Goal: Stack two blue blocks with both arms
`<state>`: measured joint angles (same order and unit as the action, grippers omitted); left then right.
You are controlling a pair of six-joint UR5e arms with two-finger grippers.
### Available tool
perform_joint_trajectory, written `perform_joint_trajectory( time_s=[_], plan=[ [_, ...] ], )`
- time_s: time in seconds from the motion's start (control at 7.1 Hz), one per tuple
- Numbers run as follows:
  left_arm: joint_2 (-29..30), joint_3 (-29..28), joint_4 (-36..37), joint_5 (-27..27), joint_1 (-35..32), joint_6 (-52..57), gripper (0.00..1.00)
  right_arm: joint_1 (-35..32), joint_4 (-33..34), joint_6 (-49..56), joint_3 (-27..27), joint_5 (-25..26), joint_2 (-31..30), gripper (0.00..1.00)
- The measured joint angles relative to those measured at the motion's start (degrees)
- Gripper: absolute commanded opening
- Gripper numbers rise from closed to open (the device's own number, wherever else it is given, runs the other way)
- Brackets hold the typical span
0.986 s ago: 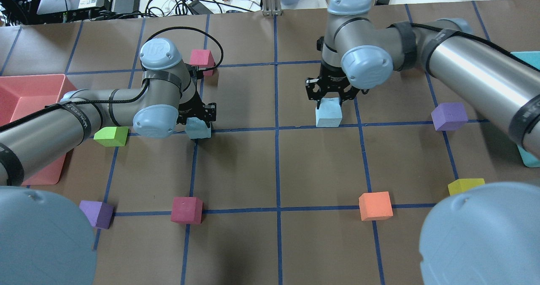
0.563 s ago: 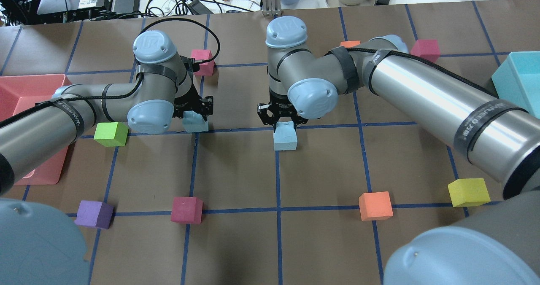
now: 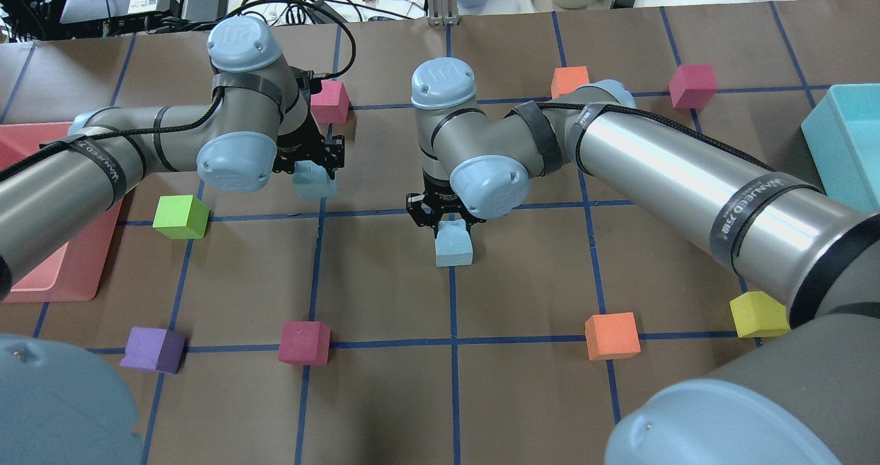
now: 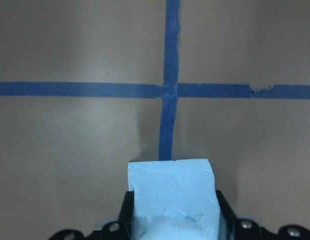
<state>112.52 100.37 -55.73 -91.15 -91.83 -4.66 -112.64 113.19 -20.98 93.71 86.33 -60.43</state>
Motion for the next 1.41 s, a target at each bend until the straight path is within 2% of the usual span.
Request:
perform_joint_trajectory(
  time_s=[0.56,0.85,1.13,1.41],
  plan=[
    [-4.21,0.12,-4.99,0.18,-0.80,-0.32,0.00,0.51,-1.02,0.11,-0.90,0.42,-1.71,1.00],
    [-7.59,1.27,-7.55,0.49,-2.43,-2.45,0.00,4.44,-5.33,1.39,-3.36,0.57,-4.91,1.00],
    [-9.13,2.43,-7.89,0.90,-7.13,-9.24,0.00,11.08,-8.90,6.83,-4.49,1.43,-8.94,1.00],
    [-7.82,2.57,-5.76,1.03,-14.84,-17.40,0.00,16.07,-14.29,16.31,-4.49,4.20,-13.54,1.00]
  ],
)
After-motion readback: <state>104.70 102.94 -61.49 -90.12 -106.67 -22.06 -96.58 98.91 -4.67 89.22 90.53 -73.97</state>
